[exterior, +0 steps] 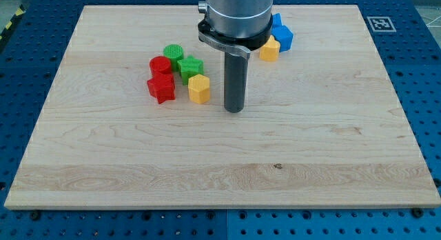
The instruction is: Point your arm at the yellow heart
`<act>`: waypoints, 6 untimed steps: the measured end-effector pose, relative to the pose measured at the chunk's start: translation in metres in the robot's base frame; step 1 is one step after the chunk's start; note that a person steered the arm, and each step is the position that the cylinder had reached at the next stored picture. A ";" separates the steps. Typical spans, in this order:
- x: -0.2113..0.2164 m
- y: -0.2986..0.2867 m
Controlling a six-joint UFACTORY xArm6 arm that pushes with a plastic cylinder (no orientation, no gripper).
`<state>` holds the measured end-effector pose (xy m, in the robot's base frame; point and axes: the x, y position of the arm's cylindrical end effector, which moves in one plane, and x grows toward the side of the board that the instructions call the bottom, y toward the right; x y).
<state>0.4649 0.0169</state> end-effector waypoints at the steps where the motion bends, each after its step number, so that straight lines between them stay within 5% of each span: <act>1: -0.003 -0.008; 4: -0.008 -0.036; 6: -0.034 0.046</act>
